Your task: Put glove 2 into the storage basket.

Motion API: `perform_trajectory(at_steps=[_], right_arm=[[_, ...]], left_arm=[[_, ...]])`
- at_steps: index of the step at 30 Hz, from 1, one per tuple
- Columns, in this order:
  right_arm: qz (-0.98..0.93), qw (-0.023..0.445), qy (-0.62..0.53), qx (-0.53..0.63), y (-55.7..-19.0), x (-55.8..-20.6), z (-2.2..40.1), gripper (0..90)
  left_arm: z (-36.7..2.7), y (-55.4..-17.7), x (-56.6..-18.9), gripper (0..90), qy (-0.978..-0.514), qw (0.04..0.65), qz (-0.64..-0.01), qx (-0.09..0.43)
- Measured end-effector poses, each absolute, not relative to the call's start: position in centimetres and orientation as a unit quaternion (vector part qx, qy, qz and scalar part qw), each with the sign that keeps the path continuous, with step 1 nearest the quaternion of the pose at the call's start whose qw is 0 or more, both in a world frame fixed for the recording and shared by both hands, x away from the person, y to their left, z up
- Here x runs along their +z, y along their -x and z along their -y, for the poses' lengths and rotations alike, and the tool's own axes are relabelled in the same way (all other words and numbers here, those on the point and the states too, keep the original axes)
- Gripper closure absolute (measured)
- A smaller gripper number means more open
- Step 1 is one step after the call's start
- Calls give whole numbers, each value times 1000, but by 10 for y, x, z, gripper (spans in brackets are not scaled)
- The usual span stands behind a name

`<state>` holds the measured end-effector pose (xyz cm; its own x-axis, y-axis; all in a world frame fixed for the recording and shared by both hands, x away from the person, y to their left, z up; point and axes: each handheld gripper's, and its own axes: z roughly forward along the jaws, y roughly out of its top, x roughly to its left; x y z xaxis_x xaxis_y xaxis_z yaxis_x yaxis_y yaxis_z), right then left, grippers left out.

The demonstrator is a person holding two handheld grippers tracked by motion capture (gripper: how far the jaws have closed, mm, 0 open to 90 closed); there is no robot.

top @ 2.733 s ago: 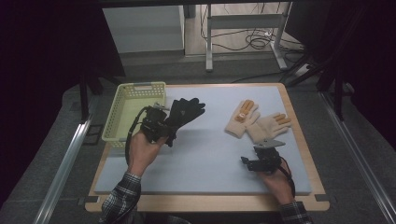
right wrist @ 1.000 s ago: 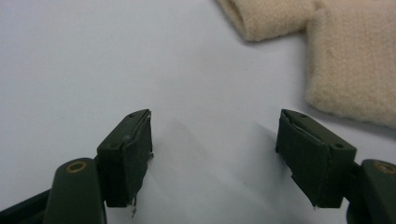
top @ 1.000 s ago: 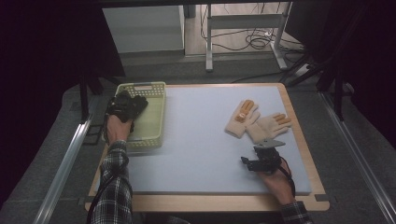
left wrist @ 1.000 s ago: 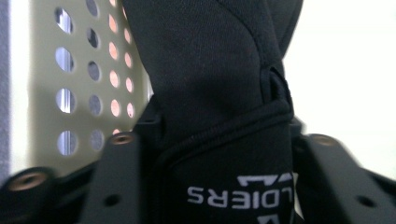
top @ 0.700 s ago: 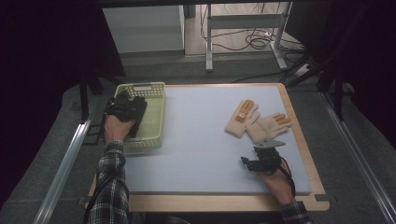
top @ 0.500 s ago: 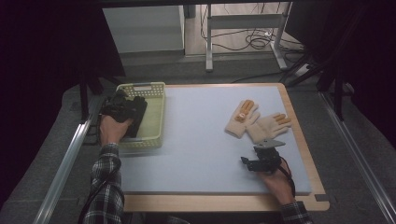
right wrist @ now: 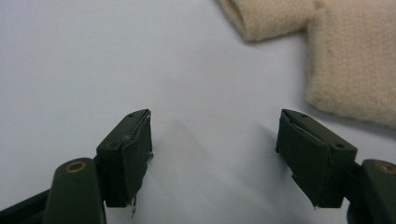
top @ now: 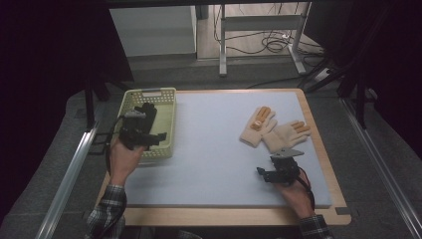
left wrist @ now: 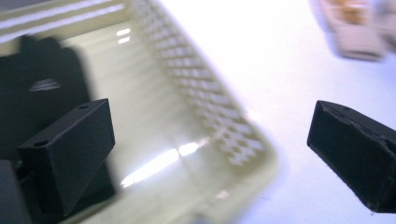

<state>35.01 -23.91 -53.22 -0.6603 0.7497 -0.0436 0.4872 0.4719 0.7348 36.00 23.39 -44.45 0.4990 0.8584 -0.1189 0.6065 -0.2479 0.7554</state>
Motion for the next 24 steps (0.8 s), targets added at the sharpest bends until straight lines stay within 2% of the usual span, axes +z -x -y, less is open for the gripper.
perform_trajectory(at_steps=[9,14,22,24], right_arm=[[-838,182,-369,357,-350,-532,239,257],[-839,181,-369,358,-350,-532,239,255],[-836,187,-373,357,-349,-531,239,260],[-834,192,-374,358,-349,-530,240,284]], left_arm=[[-192,-312,-462,9,-801,414,-397,174],[-169,-292,-489,10,-815,420,-362,172],[-153,-282,-526,10,-831,395,-356,164],[-152,-284,-536,10,-833,383,-364,163]])
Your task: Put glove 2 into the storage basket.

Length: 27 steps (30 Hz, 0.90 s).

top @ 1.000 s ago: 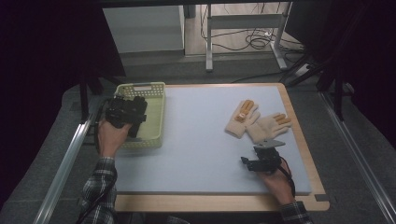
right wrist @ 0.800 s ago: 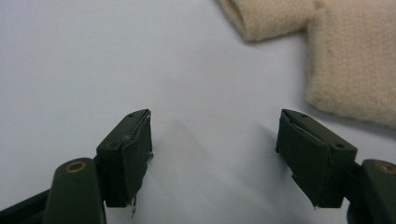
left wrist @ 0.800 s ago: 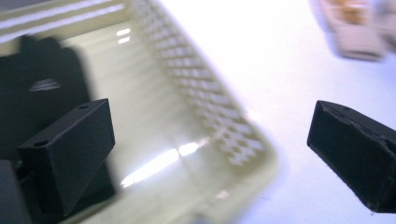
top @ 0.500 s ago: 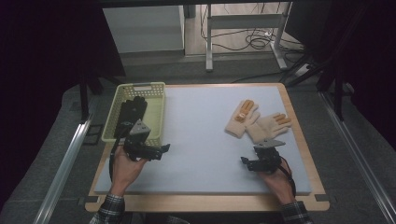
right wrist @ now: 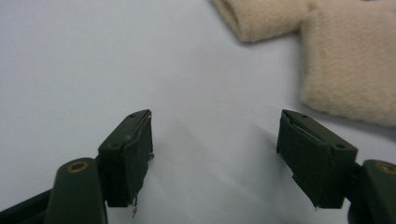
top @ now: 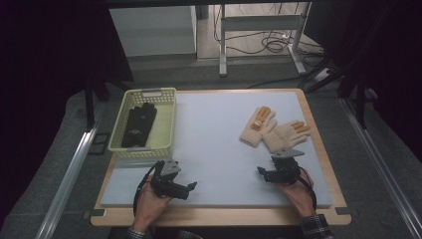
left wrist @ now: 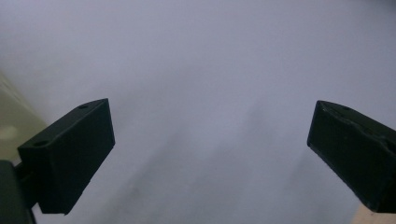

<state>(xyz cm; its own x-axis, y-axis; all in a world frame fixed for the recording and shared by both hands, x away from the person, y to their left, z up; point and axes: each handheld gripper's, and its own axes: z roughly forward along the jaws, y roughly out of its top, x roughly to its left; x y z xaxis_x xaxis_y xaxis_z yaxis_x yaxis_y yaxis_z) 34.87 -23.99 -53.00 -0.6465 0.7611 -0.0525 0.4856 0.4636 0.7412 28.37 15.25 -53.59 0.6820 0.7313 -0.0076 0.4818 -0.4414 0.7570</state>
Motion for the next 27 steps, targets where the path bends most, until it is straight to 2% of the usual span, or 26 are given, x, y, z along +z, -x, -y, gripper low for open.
perform_trajectory(at_steps=[5,9,14,22,27], right_arm=[[-826,193,-383,365,-350,-522,250,311],[-820,200,-391,366,-351,-514,259,324],[-814,210,-405,360,-355,-506,272,349],[-790,236,-445,349,-394,-489,286,346],[-777,246,-467,343,-423,-489,288,291]], left_arm=[[-153,-289,-550,11,-842,348,-374,172],[-156,-294,-552,12,-837,355,-393,140],[-156,-293,-552,16,-834,357,-395,144],[-155,-296,-550,13,-833,345,-404,153],[-153,-297,-548,4,-837,332,-405,160]])
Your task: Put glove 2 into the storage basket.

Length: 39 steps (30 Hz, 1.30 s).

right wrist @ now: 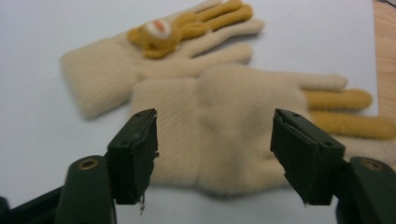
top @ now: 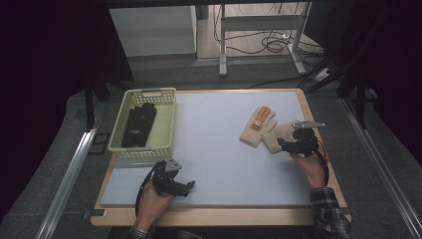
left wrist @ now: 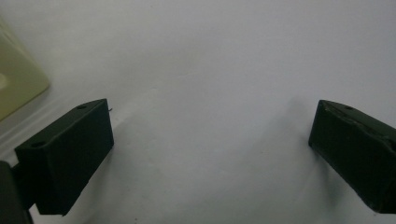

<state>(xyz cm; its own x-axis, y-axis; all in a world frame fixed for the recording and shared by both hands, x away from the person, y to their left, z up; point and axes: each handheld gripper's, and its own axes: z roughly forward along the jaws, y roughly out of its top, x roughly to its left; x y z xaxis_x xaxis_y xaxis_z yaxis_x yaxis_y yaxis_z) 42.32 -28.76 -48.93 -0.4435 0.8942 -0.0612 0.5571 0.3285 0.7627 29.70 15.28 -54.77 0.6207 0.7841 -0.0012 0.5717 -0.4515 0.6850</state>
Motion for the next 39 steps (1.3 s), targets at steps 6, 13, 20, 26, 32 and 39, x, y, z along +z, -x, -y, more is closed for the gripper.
perform_trajectory(at_steps=[6,13,20,26,32,39], right_arm=[[-769,253,-484,332,-447,-496,287,246],[-773,253,-496,303,-465,-511,285,243],[-778,228,-500,306,-465,-516,288,526],[-774,215,-507,312,-462,-513,293,731],[-769,205,-503,336,-452,-505,305,820],[-780,197,-473,360,-436,-484,307,821]], left_arm=[[-157,-303,-550,0,-836,339,-406,143],[-159,-306,-550,0,-836,341,-405,143],[-160,-307,-550,0,-835,343,-407,138],[-160,-307,-550,0,-836,343,-406,139],[-160,-307,-551,0,-834,344,-408,139],[-160,-306,-551,1,-833,345,-408,140]])
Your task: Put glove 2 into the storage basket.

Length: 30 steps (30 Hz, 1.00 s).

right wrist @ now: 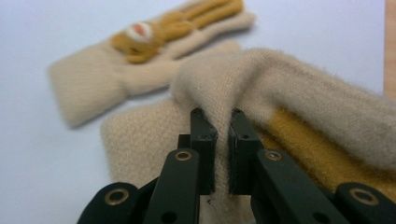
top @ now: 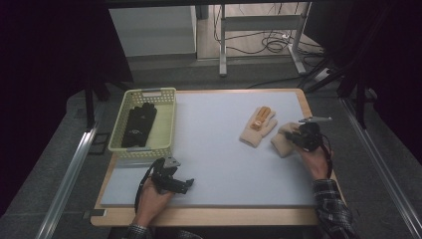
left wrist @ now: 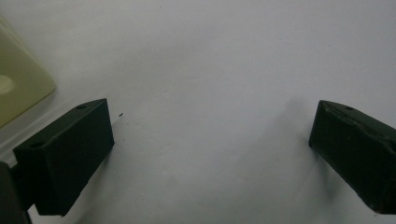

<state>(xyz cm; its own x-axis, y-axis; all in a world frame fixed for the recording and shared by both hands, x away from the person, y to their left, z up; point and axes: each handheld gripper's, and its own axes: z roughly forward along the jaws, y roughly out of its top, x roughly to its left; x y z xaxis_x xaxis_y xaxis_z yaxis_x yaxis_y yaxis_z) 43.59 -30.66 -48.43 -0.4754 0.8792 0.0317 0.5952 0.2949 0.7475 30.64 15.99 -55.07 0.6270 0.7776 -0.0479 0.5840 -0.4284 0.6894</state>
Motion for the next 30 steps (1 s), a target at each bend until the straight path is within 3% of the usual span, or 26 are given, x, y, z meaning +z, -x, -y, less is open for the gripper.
perform_trajectory(at_steps=[14,22,27,30], right_arm=[[-848,137,-340,384,-393,-455,249,818],[-891,66,-238,382,-376,-470,181,814],[-905,52,-198,372,-370,-483,153,809],[-915,41,-182,358,-368,-496,138,732]], left_arm=[[-160,-306,-551,7,-830,349,-411,141],[-161,-306,-551,10,-831,348,-410,142],[-161,-306,-551,11,-832,347,-410,141],[-161,-306,-551,11,-831,347,-410,141]])
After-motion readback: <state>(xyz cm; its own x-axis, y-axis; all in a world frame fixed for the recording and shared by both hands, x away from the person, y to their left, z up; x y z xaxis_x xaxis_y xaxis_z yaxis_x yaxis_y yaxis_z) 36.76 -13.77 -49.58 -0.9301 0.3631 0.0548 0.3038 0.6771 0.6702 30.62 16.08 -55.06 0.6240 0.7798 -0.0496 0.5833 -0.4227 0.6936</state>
